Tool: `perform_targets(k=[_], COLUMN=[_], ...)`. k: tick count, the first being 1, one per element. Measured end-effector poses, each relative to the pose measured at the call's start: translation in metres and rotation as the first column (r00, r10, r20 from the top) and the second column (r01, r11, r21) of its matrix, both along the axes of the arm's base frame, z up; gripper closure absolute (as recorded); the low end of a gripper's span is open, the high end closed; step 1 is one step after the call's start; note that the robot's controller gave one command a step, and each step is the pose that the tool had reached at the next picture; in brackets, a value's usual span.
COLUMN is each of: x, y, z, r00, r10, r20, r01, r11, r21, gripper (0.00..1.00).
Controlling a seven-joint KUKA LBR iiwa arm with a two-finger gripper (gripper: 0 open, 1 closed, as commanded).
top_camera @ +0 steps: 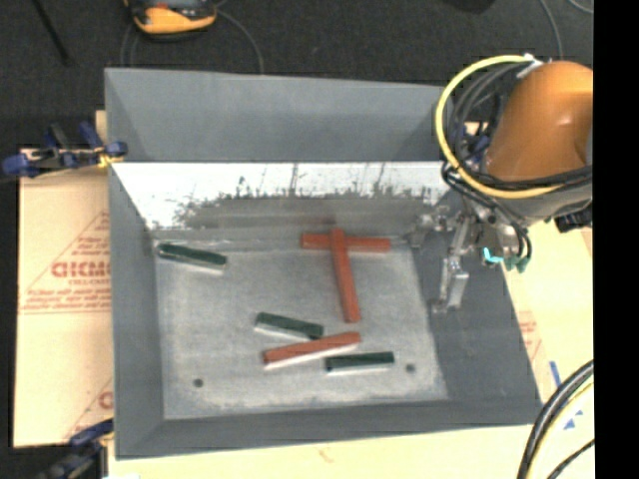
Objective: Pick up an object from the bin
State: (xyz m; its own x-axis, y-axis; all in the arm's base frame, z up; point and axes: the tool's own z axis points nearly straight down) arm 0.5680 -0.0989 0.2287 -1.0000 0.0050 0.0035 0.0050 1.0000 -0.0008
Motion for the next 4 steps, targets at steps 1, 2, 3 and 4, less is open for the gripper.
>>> perform_targets(k=[1,2,3,4], x=[0.001,-0.031,-0.025,-0.086], y=[0.001,0.020,0.023,0.024], z=[0.005,-0.050,-0.115,-0.158], r00=[1.000,0.998,0.994,0.998], r10=[0.003,0.061,0.108,0.056], r20=[0.008,0.012,0.012,0.009], r01=[-0.003,-0.061,-0.108,-0.056], r11=[1.000,0.998,0.994,0.998], r21=[-0.001,-0.002,-0.002,0.000], gripper=[0.00,0.00,0.00,1.00])
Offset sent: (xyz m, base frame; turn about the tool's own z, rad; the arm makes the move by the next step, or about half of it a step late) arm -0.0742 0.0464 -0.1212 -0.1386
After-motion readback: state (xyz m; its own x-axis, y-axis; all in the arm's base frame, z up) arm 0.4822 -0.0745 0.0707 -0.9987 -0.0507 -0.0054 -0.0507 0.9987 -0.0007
